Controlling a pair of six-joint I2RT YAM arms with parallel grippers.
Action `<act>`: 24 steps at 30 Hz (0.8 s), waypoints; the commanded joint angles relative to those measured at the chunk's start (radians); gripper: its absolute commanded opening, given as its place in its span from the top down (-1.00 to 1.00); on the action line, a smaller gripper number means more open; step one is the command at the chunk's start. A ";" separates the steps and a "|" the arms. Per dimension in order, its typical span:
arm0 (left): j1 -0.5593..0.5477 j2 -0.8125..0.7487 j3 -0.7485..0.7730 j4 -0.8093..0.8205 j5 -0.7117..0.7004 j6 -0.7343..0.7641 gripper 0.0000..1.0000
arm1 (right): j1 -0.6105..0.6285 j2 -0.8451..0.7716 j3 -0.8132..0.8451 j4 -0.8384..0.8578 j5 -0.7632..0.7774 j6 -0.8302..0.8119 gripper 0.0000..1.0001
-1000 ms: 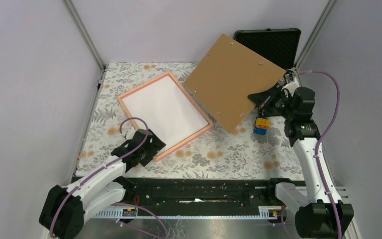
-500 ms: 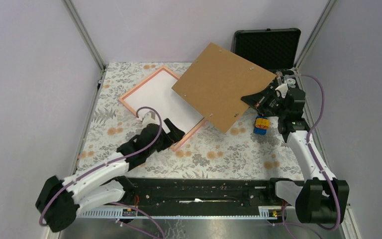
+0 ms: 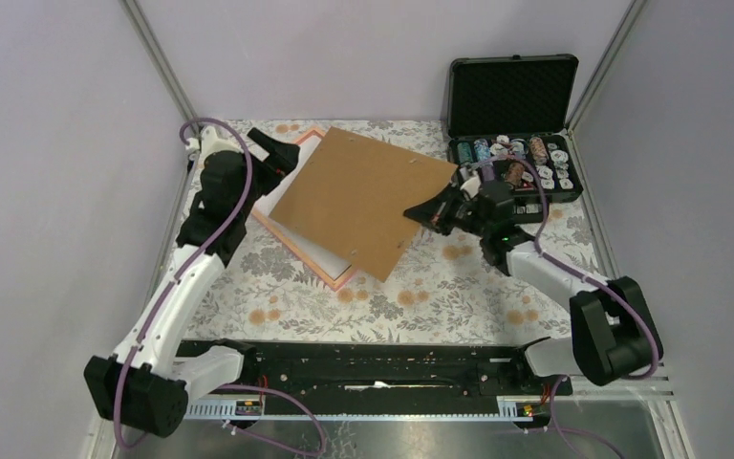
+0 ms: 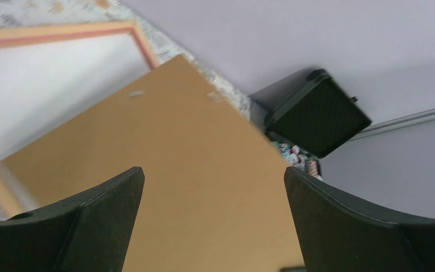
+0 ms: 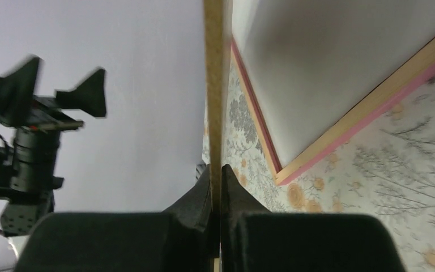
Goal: Put the photo into the frame
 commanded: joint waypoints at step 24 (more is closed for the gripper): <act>0.035 0.025 0.049 0.366 -0.256 0.244 -0.98 | 0.253 0.603 0.113 0.755 0.386 0.386 1.00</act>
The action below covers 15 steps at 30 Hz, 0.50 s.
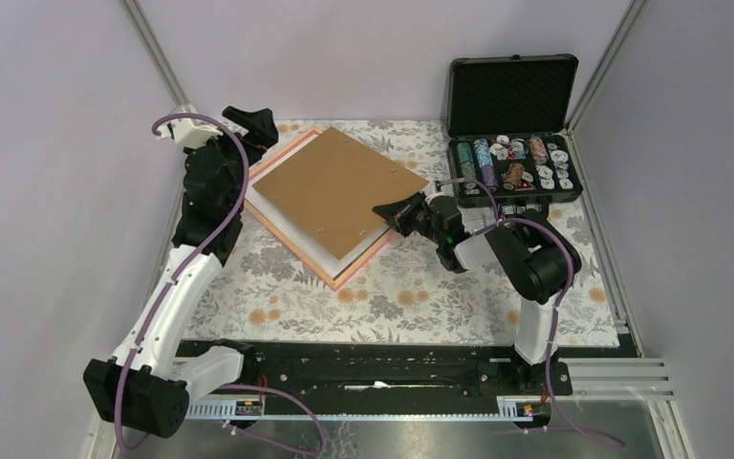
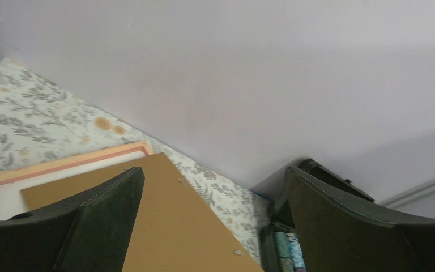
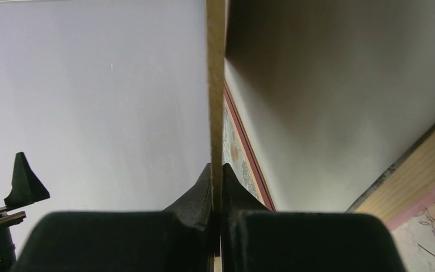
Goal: Put the photo into the frame
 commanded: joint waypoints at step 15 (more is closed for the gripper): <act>0.017 -0.044 -0.034 0.025 -0.075 0.069 -0.98 | 0.088 -0.019 0.066 0.087 0.064 0.029 1.00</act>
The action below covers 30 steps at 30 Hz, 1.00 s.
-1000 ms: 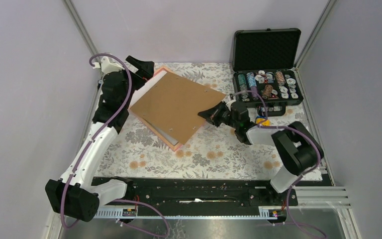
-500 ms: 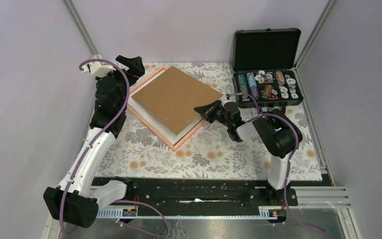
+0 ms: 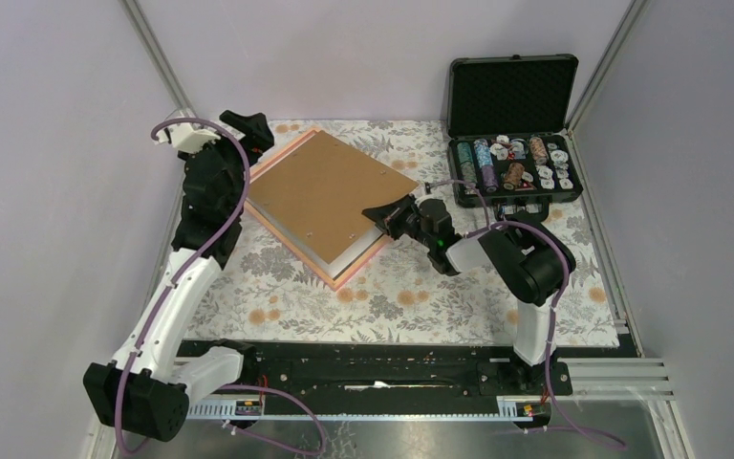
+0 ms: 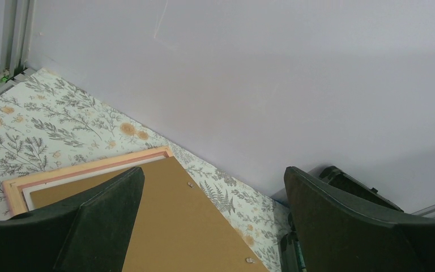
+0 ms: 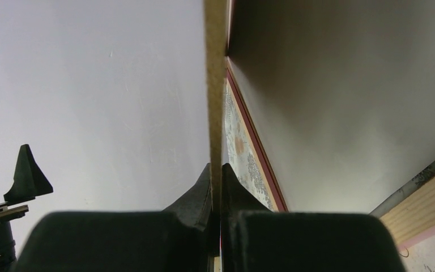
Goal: Put the photo into the frame
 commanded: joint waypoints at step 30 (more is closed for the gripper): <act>0.012 -0.042 -0.014 0.039 0.011 0.013 -0.97 | 0.062 0.025 0.114 -0.013 0.068 -0.044 0.86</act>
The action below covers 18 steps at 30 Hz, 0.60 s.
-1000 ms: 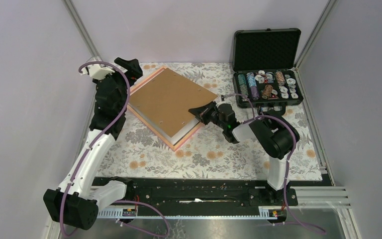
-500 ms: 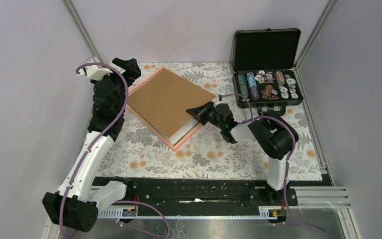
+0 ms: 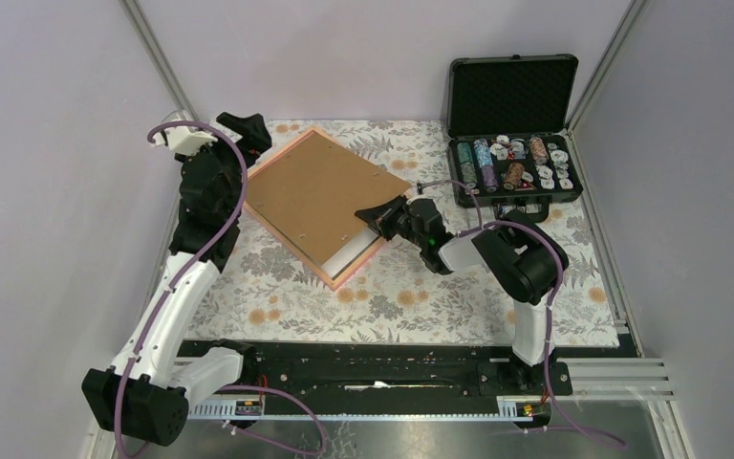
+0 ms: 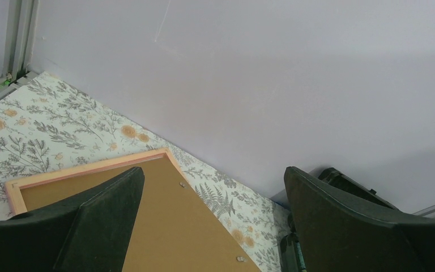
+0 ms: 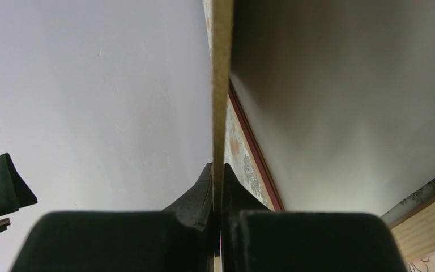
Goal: Put the photo into the frame
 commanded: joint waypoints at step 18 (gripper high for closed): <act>0.005 -0.022 -0.009 0.040 0.023 0.003 -0.97 | 0.025 -0.073 0.191 -0.477 0.056 -0.159 -0.63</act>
